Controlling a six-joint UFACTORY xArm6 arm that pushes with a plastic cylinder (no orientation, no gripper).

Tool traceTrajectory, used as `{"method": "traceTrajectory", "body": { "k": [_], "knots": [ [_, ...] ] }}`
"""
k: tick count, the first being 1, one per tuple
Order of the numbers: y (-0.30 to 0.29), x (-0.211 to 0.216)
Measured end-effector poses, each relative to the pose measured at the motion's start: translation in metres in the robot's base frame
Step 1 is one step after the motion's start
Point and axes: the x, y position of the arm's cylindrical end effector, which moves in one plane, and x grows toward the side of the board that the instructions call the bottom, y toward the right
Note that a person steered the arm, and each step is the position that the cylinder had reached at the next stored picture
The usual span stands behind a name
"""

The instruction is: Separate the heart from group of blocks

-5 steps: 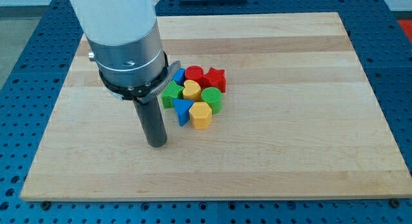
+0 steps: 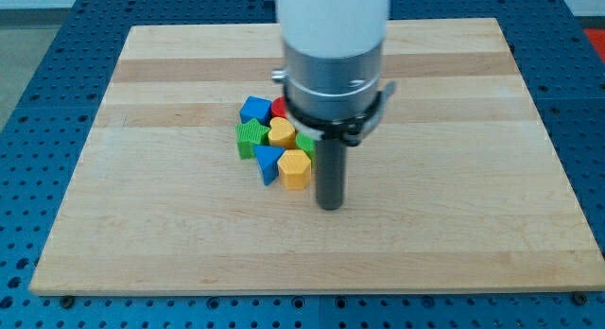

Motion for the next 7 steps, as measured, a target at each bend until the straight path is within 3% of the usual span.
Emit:
{"method": "traceTrajectory", "body": {
  "k": [3, 7],
  "knots": [
    [0.039, -0.066],
    [0.046, -0.067]
  ]
}}
